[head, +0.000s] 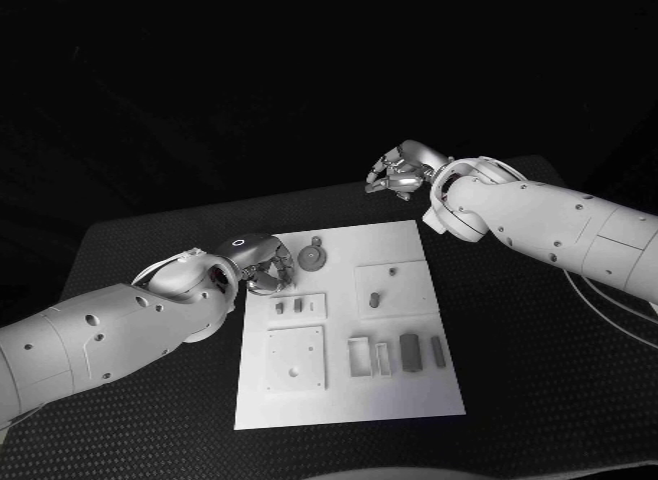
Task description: Assemble the parts on the task board
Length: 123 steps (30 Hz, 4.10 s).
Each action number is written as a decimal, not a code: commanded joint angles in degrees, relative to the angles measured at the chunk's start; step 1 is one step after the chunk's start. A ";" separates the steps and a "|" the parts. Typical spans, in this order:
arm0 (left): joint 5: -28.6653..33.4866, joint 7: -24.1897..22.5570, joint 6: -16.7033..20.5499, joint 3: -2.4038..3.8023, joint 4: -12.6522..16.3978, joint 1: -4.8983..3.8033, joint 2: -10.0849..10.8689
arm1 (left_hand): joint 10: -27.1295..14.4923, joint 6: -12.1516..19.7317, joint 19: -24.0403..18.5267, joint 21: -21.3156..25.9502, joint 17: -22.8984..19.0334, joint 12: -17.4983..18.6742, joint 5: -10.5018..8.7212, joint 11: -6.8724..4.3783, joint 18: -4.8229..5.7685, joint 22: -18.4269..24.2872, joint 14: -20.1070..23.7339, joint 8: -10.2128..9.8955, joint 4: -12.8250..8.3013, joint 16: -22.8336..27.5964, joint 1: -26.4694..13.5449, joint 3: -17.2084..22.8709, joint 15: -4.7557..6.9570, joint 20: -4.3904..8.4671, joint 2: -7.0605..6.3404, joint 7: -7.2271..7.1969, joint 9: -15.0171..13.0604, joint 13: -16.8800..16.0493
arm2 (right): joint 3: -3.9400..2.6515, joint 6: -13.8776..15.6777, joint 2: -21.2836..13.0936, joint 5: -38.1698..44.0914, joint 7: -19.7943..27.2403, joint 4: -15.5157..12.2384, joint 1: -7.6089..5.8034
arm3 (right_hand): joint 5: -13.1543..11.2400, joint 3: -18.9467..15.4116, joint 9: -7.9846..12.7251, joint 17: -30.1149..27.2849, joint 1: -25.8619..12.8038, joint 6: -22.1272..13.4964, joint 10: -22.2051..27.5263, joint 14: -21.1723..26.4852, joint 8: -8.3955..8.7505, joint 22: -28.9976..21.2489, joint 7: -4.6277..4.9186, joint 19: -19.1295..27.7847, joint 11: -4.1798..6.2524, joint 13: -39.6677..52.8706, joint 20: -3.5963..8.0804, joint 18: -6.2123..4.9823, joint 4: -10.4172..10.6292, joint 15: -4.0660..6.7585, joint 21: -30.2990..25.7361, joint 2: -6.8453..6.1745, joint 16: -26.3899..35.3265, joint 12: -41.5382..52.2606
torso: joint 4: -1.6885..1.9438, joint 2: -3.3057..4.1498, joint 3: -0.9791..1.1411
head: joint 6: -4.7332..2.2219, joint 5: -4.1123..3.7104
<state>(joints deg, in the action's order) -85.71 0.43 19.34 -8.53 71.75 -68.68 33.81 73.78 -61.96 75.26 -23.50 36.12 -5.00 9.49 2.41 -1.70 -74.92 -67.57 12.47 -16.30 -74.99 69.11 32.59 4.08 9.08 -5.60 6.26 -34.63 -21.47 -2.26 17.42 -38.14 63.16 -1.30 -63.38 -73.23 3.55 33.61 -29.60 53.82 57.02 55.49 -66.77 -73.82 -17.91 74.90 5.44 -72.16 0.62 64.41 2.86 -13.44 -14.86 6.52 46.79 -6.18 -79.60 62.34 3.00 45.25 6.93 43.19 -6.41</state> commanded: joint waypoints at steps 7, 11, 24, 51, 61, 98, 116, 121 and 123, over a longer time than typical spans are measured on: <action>-0.17 -0.81 -1.63 -0.16 0.21 -0.02 -0.37 | 0.48 -0.35 0.08 -0.18 -0.14 -0.02 0.27 -0.02 -3.96 -1.11 -0.26 0.40 0.00 -0.13 0.17 0.35 -0.05 0.27 0.65 -0.06 -0.09 -0.11 | -0.03 -0.59 0.12 0.01 0.45 -0.02 0.02 | -0.18 0.00 -0.10 0.09 -0.53 0.12 -0.08 0.07 0.26 1.13 0.38 0.05 0.06 -0.09 0.37 -1.56 -0.01 0.37 -0.32 0.26 0.37 0.08 | 1.25 -0.06 -0.03 | 0.06 0.02; -0.17 -0.82 -1.27 -0.17 0.22 -0.02 -0.28 | 0.49 -0.34 0.08 -0.16 -0.16 0.00 0.27 -0.02 -3.95 -1.11 -0.26 0.40 0.00 -0.11 0.14 0.34 -0.05 0.28 0.67 -0.06 -0.08 -0.11 | -0.03 -0.60 0.09 0.01 0.43 -0.04 0.02 | -0.19 0.00 -0.10 0.09 -0.53 0.11 -0.08 0.07 0.27 1.13 0.38 0.05 0.06 -0.09 0.37 -1.56 -0.02 0.37 -0.32 0.26 0.37 0.08 | 1.28 -0.06 -0.03 | 0.06 -0.03; -0.36 -0.77 -2.13 -0.21 0.19 -0.03 -0.31 | 0.57 -0.36 0.08 -0.11 -0.22 0.03 0.29 -0.05 -3.92 -1.09 -0.26 0.44 -0.04 -0.08 0.21 0.43 -0.02 0.32 0.79 -0.08 -0.08 -0.17 | -0.03 -0.61 0.02 0.01 0.44 -0.04 0.02 | -0.19 0.00 -0.11 0.09 -0.53 0.12 -0.08 0.07 0.27 1.13 0.38 0.05 0.06 -0.09 0.37 -1.56 -0.03 0.37 -0.32 0.26 0.37 0.08 | 1.26 -0.06 -0.04 | 0.09 -0.08; -1.33 0.01 -2.50 -0.36 0.10 -0.02 -0.78 | 0.82 -0.51 0.09 0.04 -0.35 0.08 0.29 -0.13 -3.83 -1.04 -0.31 0.59 -0.03 -0.04 0.25 0.55 0.05 0.37 1.02 -0.14 -0.11 -0.33 | -0.03 -0.63 0.03 0.01 0.43 -0.05 0.03 | -0.18 0.00 -0.14 0.10 -0.53 0.12 -0.09 0.07 0.29 1.13 0.37 0.05 0.06 -0.10 0.37 -1.56 -0.06 0.37 -0.32 0.27 0.38 0.08 | 1.22 -0.01 -0.03 | 0.32 -0.37; -1.64 1.44 -4.73 -0.54 -0.87 -0.01 -1.50 | 0.79 -0.44 0.14 0.11 -0.42 0.22 0.28 -0.11 -3.76 -1.04 -0.32 0.59 0.06 -0.04 0.06 0.57 0.04 0.41 1.28 -0.11 -0.09 -0.39 | -0.03 -0.79 0.06 0.01 0.42 -0.08 0.03 | -0.18 0.01 -0.15 0.10 -0.52 0.12 -0.09 0.06 0.30 1.13 0.38 0.05 0.06 -0.10 0.37 -1.56 -0.06 0.37 -0.32 0.30 0.38 0.08 | 1.22 -0.02 -0.01 | 0.49 -0.44; 0.59 0.50 -3.35 -2.07 -1.21 0.08 -2.06 | 1.38 -0.72 0.44 0.46 -0.55 0.55 0.19 -0.34 -3.44 -1.02 -0.74 0.96 0.23 -0.39 -0.81 0.45 0.27 0.70 1.27 -0.26 -0.10 -0.90 | -0.03 -0.79 -0.08 0.01 0.43 -0.31 0.05 | -0.18 0.03 -0.19 0.12 -0.50 0.15 -0.13 0.04 0.31 1.13 0.37 0.03 0.07 -0.11 0.38 -1.56 -0.11 0.37 -0.31 0.40 0.38 0.10 | 1.30 -0.03 -0.07 | 0.34 -0.54; 2.08 0.77 -3.24 -2.09 -1.63 0.06 -1.77 | -2.33 5.60 0.05 0.88 -0.84 1.19 -0.30 1.03 -4.00 -1.27 0.64 -1.92 0.20 -0.38 -1.86 -0.34 -1.04 -0.23 -1.23 2.35 1.40 -0.70 | -0.03 -0.85 -0.12 0.01 0.42 -0.29 0.05 | -0.19 0.01 -0.20 0.12 -0.54 0.17 -0.14 0.05 0.31 1.14 0.37 0.03 0.07 -0.11 0.38 -1.56 -0.12 0.37 -0.31 0.37 0.38 0.09 | 1.32 -0.07 -0.08 | 0.43 -0.66; 2.09 1.58 -3.92 -2.09 -1.80 0.06 -1.69 | -2.66 6.71 0.01 0.86 -0.90 1.19 -0.34 1.15 -4.17 -1.28 0.80 -2.37 0.20 -0.44 -1.89 -0.44 -1.16 -0.37 -1.48 2.78 1.66 -0.77 | -0.03 -0.85 -0.13 0.01 0.42 -0.27 0.05 | -0.19 0.01 -0.21 0.12 -0.54 0.17 -0.14 0.05 0.31 1.14 0.37 0.04 0.07 -0.11 0.38 -1.56 -0.12 0.37 -0.32 0.36 0.39 0.09 | 1.34 -0.03 -0.10 | 0.47 -0.64; 2.09 1.66 -3.84 -2.09 -1.81 0.06 -1.61 | -3.01 6.98 -0.05 0.88 -0.93 1.27 -0.33 1.26 -4.22 -1.27 0.89 -2.44 0.25 -0.44 -1.91 -0.44 -1.26 -0.45 -1.49 2.90 1.72 -0.75 | -0.03 -0.85 -0.13 0.01 0.42 -0.24 0.05 | -0.19 0.01 -0.21 0.12 -0.54 0.17 -0.14 0.05 0.31 1.14 0.37 0.04 0.07 -0.11 0.38 -1.56 -0.13 0.37 -0.32 0.36 0.39 0.09 | 1.30 -0.04 -0.09 | 0.47 -0.63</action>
<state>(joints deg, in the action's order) -83.92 1.41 17.02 -10.55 69.98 -68.71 32.18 71.04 -55.61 75.25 -22.73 35.24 -4.00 9.49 3.72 -1.28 -74.95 -67.04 10.20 -15.98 -75.25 67.08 32.44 2.75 8.89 -6.64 8.85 -32.97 -22.36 -2.26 17.13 -38.26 63.15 -1.30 -63.58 -73.20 3.55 33.61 -29.74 53.87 56.80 55.53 -66.77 -73.89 -17.91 74.90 5.41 -71.93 0.62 64.38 2.85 -13.43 -14.86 6.44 46.79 -5.96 -79.60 62.34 3.00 45.20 6.85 43.65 -7.07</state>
